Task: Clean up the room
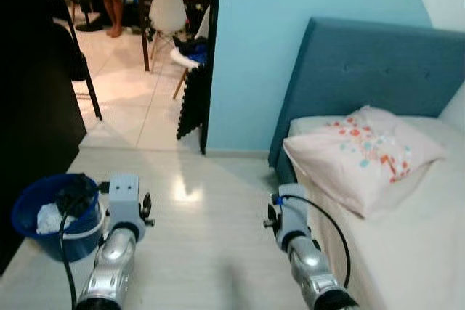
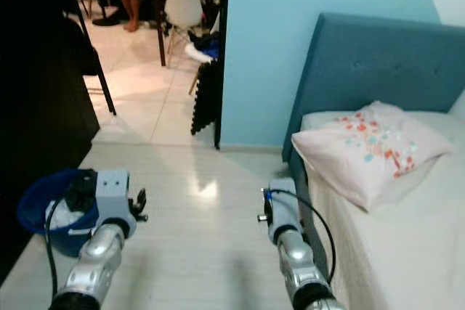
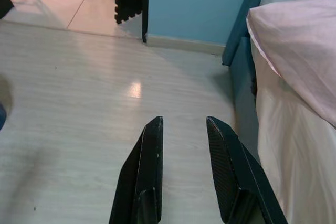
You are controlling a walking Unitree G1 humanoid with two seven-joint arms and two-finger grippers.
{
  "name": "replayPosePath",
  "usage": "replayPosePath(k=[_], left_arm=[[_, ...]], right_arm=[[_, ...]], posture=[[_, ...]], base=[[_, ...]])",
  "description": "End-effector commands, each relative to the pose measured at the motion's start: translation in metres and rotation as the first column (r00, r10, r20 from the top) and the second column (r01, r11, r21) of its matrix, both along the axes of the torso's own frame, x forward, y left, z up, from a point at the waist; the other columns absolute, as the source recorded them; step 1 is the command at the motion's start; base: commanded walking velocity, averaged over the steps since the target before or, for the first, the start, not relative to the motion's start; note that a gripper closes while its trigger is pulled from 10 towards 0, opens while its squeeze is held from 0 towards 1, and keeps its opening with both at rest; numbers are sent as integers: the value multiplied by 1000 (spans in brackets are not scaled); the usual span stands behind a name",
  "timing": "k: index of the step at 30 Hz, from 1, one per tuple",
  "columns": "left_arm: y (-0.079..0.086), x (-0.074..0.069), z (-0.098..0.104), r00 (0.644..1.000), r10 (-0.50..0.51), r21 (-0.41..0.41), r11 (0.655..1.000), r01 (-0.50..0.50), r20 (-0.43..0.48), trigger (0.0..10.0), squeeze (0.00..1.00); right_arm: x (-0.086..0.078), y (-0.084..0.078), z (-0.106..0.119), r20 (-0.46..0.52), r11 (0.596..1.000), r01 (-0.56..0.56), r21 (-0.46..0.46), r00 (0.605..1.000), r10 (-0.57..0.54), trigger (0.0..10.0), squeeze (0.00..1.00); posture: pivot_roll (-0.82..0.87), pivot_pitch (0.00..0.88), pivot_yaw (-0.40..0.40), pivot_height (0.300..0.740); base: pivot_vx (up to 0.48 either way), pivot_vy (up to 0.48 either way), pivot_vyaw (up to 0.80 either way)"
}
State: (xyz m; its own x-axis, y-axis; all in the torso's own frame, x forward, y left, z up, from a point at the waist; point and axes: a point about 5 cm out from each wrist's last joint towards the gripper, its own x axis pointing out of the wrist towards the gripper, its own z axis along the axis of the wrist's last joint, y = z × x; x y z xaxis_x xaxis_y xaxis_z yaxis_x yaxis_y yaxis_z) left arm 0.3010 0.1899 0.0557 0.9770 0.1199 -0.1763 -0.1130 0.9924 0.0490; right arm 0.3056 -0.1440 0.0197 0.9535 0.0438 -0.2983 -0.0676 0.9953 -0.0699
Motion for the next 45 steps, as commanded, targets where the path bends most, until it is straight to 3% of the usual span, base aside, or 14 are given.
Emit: replayPosePath(k=[1, 45], left_arm=[[-4, 2, 1, 1000, -20, 6, 1000, 20, -5, 10000, 0], [-3, 5, 2, 1000, -20, -9, 1000, 20, -4, 10000, 0]], right_arm=[[0, -5, 0, -3, 1000, 22, 3, 1000, -22, 10000, 0], [6, -5, 5, 12, 1000, 21, 4, 1000, -21, 10000, 0]], posture=[[82, 0, -82, 740], [89, 0, -96, 740]], base=[[334, 0, 0], [361, 0, 0]])
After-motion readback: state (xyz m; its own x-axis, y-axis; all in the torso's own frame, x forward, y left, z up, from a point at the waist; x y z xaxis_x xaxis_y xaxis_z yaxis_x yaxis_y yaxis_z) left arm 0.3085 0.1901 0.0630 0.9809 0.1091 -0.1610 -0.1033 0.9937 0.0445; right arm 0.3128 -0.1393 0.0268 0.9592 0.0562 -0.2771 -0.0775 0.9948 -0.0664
